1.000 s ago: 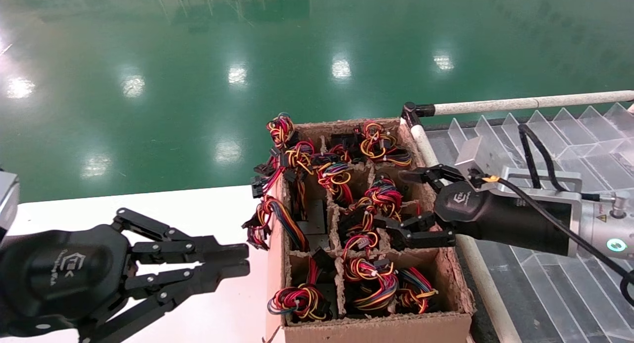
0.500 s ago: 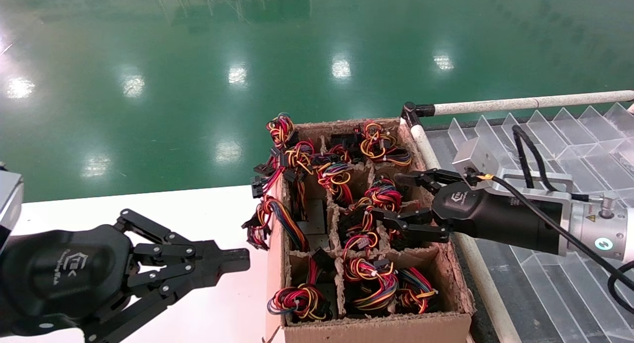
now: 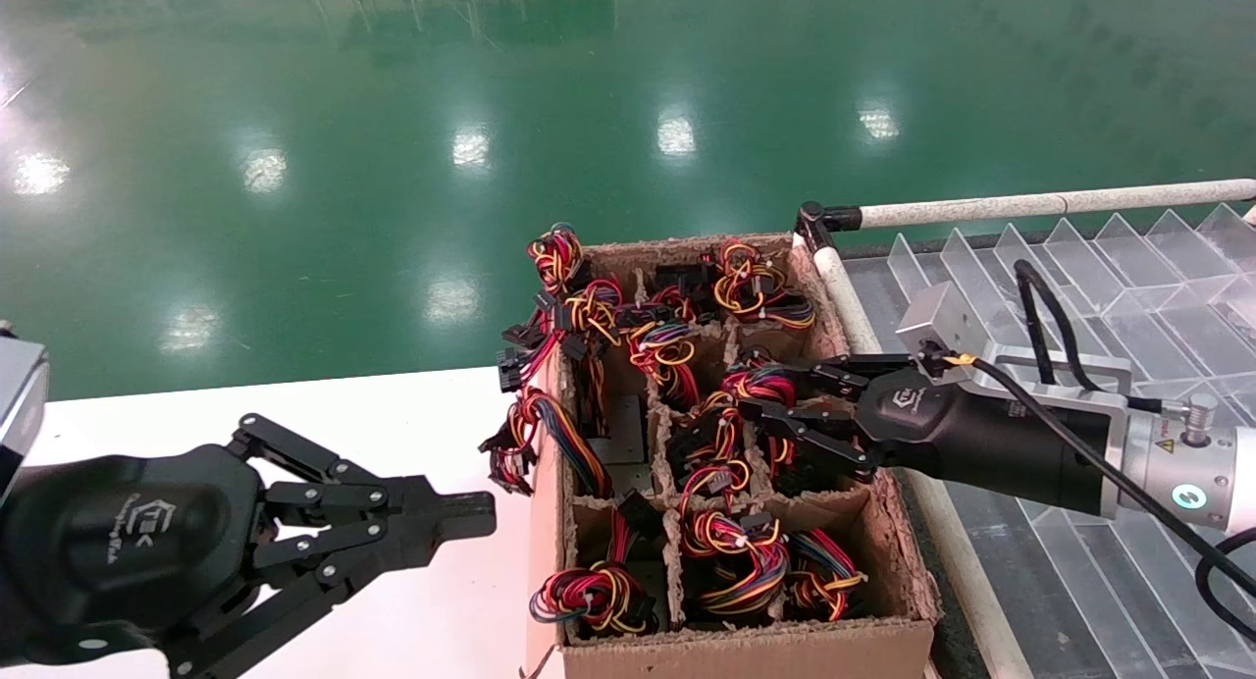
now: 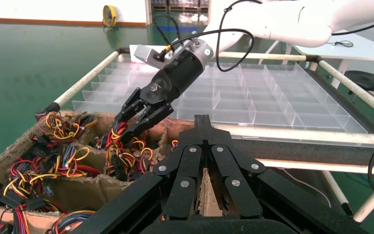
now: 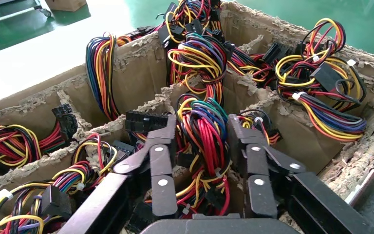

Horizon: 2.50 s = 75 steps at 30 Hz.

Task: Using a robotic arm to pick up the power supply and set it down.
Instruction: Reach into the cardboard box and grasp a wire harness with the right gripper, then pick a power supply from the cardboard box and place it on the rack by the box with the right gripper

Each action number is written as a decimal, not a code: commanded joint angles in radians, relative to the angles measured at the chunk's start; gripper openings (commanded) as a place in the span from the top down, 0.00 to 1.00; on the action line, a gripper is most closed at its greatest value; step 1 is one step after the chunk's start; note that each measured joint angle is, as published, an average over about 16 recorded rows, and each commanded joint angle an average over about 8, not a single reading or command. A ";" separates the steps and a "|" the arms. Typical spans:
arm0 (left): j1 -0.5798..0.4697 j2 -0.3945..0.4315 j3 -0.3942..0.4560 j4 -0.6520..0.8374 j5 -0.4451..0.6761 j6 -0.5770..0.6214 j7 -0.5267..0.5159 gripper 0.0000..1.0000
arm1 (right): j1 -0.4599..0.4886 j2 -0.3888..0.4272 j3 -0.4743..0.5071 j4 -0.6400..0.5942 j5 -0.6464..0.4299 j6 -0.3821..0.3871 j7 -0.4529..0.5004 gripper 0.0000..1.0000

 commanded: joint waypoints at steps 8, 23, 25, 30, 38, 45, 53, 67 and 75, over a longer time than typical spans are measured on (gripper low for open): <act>0.000 0.000 0.000 0.000 0.000 0.000 0.000 1.00 | 0.002 0.003 -0.007 0.017 -0.016 0.005 0.004 1.00; 0.000 -0.001 0.001 0.000 -0.001 -0.001 0.001 1.00 | 0.056 0.082 0.011 0.170 -0.034 0.006 0.060 1.00; 0.000 -0.001 0.001 0.000 -0.001 -0.001 0.001 1.00 | 0.063 0.092 0.017 0.190 -0.033 0.010 0.066 1.00; 0.000 -0.001 0.002 0.000 -0.001 -0.001 0.001 1.00 | 0.102 0.116 0.035 0.241 -0.035 0.017 0.078 1.00; 0.000 -0.001 0.002 0.000 -0.001 -0.001 0.001 1.00 | 0.256 0.133 0.057 0.301 -0.062 -0.008 0.075 1.00; -0.001 -0.001 0.002 0.000 -0.002 -0.001 0.001 1.00 | 0.432 0.100 0.040 0.276 -0.139 -0.055 0.014 1.00; -0.001 -0.001 0.003 0.000 -0.002 -0.001 0.001 1.00 | 0.616 0.063 0.004 0.210 -0.254 -0.101 -0.068 1.00; -0.001 -0.002 0.004 0.000 -0.003 -0.002 0.002 1.00 | 0.794 0.019 -0.047 -0.017 -0.422 -0.097 -0.209 1.00; -0.001 -0.002 0.004 0.000 -0.003 -0.002 0.002 1.00 | 0.807 0.019 -0.063 -0.144 -0.462 -0.083 -0.268 1.00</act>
